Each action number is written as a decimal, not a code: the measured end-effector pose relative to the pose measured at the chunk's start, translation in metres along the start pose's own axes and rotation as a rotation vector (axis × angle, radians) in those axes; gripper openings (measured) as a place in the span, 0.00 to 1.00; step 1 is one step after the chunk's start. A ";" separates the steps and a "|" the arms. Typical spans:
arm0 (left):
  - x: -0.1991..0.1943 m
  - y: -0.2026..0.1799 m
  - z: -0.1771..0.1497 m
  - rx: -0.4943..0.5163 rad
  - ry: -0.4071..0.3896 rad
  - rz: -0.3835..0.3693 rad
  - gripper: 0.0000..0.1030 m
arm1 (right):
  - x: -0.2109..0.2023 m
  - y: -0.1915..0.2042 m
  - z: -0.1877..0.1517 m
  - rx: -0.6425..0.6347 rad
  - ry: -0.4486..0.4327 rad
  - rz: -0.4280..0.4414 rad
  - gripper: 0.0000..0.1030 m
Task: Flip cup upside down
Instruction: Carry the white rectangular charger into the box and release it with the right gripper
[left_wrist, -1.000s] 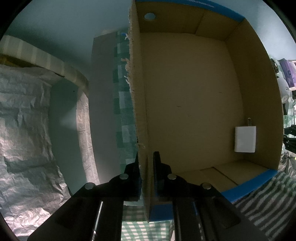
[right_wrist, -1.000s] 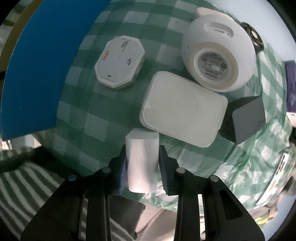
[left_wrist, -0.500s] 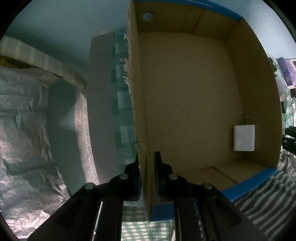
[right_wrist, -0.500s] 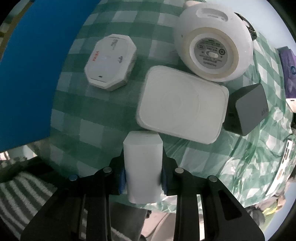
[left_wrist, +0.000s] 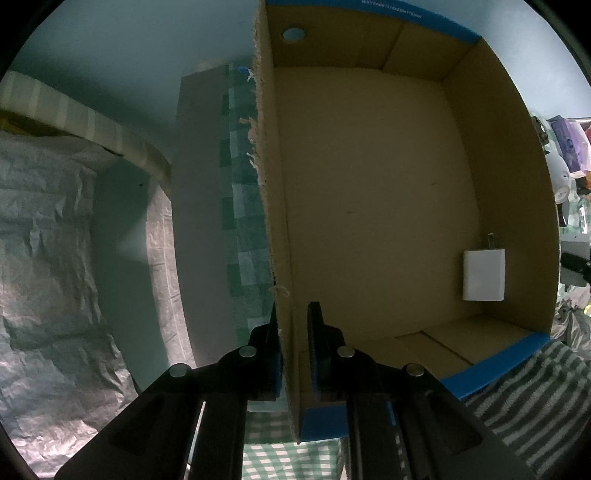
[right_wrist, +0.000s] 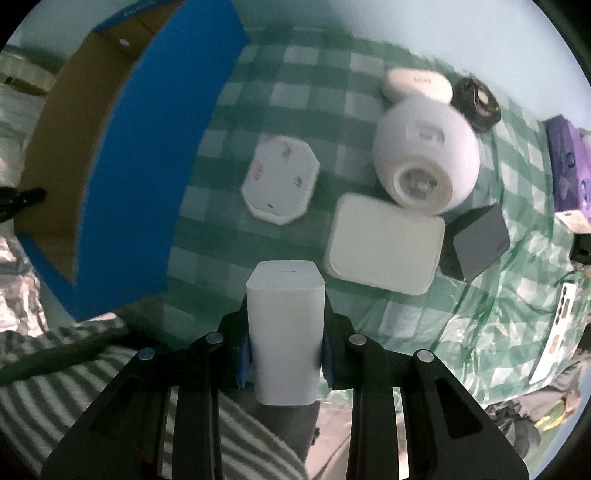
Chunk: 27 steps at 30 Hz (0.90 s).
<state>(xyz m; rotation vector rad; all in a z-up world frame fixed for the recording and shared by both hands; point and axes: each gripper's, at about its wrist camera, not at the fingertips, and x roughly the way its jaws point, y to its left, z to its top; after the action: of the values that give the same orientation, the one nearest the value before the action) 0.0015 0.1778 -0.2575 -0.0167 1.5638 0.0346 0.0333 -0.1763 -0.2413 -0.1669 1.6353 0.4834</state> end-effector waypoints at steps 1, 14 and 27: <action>0.000 0.000 0.000 0.000 -0.001 0.000 0.10 | -0.004 0.004 0.003 -0.005 -0.008 0.005 0.27; -0.001 -0.002 -0.001 0.018 -0.006 0.006 0.06 | -0.052 0.043 0.042 -0.125 -0.091 0.051 0.27; -0.005 0.000 0.000 0.022 -0.011 -0.002 0.06 | -0.044 0.113 0.076 -0.245 -0.103 0.067 0.27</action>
<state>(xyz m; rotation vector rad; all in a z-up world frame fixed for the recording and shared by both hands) 0.0018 0.1781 -0.2524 -0.0009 1.5529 0.0165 0.0650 -0.0522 -0.1782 -0.2653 1.4817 0.7327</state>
